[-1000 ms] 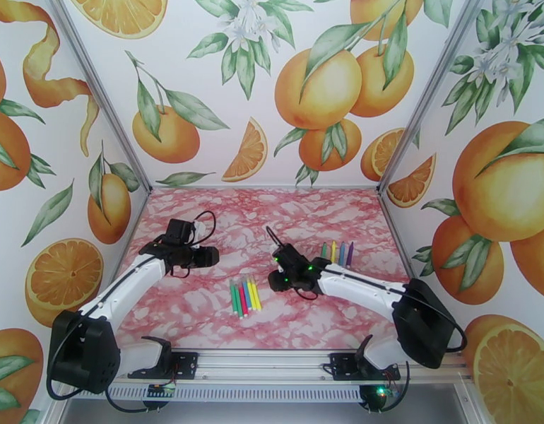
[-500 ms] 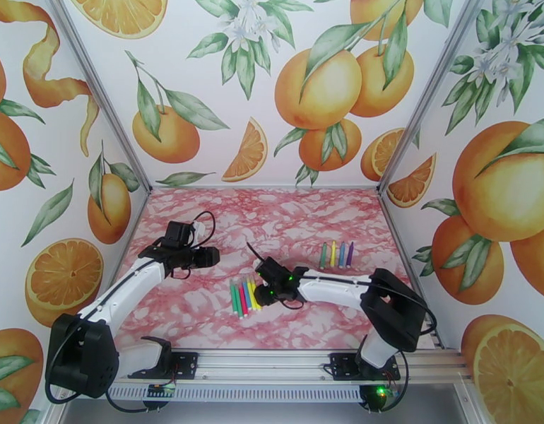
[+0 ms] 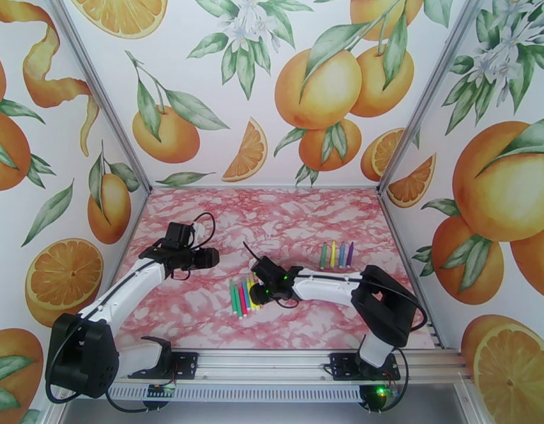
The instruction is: Open the pen caps
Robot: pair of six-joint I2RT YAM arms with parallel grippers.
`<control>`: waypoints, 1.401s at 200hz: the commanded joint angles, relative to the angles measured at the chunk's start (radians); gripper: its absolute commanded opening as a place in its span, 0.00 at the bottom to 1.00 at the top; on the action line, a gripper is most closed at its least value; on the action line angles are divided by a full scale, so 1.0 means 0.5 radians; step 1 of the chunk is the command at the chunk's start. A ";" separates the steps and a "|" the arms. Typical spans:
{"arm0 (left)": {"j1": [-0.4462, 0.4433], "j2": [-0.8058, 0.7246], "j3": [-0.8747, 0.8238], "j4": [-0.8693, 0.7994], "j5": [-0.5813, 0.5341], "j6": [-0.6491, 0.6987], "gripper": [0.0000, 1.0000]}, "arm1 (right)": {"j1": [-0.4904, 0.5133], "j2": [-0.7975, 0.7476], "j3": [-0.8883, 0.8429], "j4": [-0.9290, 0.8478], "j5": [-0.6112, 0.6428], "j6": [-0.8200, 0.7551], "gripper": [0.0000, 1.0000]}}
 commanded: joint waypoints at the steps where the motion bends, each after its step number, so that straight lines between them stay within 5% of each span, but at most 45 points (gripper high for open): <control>1: 0.011 -0.054 -0.024 0.039 -0.013 0.008 0.61 | 0.022 0.062 0.057 -0.004 0.007 0.023 0.36; 185: 0.013 -0.064 -0.019 0.059 -0.042 -0.036 0.61 | 0.109 0.319 0.303 -0.492 0.574 0.034 0.27; 280: 0.013 -0.054 -0.013 0.075 -0.006 -0.060 0.61 | 0.126 0.211 0.186 -0.332 0.616 0.044 0.14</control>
